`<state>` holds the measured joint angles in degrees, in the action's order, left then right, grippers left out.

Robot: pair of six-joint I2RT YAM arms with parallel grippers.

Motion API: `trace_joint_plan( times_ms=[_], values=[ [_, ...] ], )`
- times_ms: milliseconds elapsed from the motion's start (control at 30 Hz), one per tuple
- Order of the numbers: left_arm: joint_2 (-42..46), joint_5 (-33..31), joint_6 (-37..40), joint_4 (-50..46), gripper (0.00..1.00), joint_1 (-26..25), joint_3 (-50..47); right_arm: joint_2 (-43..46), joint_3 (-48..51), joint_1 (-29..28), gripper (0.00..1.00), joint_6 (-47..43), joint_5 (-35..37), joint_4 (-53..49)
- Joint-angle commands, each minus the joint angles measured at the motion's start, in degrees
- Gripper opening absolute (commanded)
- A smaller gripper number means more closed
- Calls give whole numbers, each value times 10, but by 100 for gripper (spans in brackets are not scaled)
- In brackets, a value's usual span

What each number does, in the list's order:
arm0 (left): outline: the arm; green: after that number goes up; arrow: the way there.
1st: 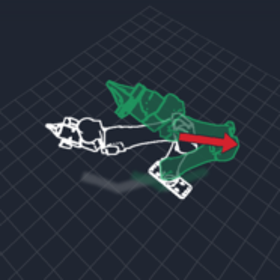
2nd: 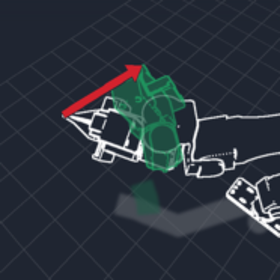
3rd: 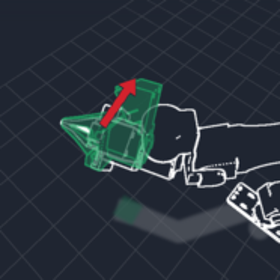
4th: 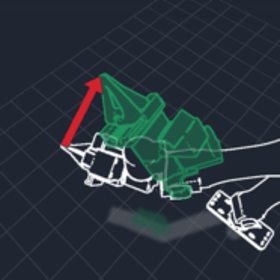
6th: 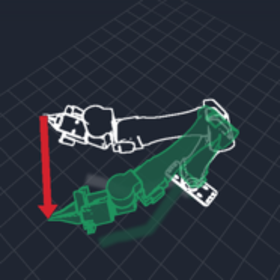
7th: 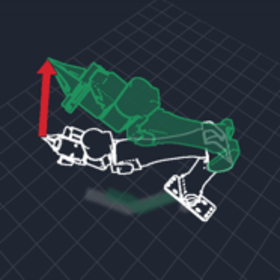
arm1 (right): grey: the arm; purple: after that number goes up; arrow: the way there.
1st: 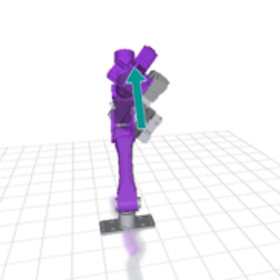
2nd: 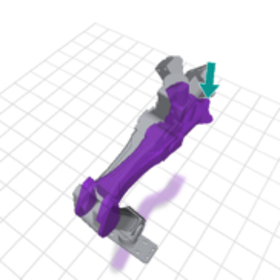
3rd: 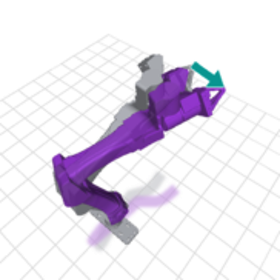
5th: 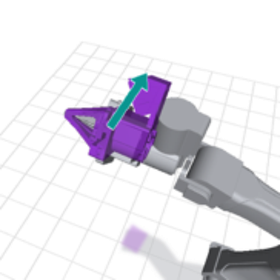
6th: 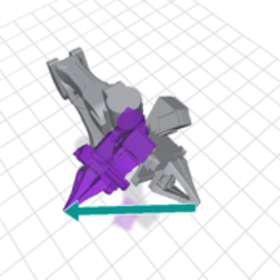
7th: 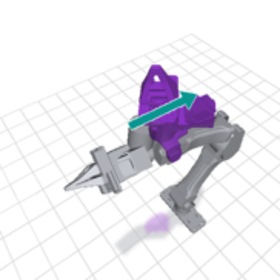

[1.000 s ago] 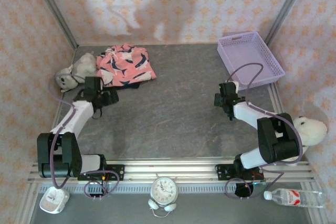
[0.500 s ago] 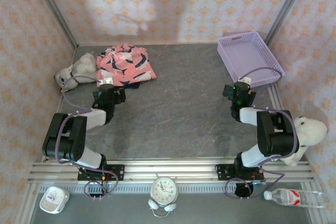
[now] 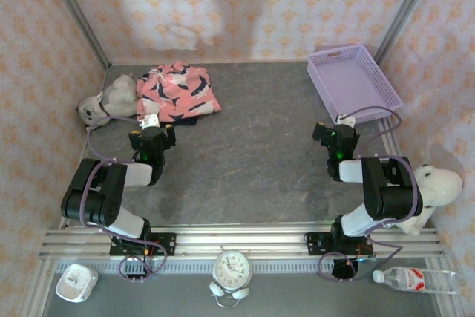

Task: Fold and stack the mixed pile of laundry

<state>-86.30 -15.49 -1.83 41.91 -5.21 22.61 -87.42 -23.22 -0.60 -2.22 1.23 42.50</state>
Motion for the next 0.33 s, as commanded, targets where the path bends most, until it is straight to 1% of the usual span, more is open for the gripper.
trace_joint_plan(
  times_ms=[0, 300],
  values=[
    [4, -20, 2, 25, 100, 4, 9, 2, -10, -3, 99, -5, -10, 17],
    [5, -19, 2, 22, 100, 4, 10, 2, -10, -3, 99, -5, -11, 16]
  ],
)
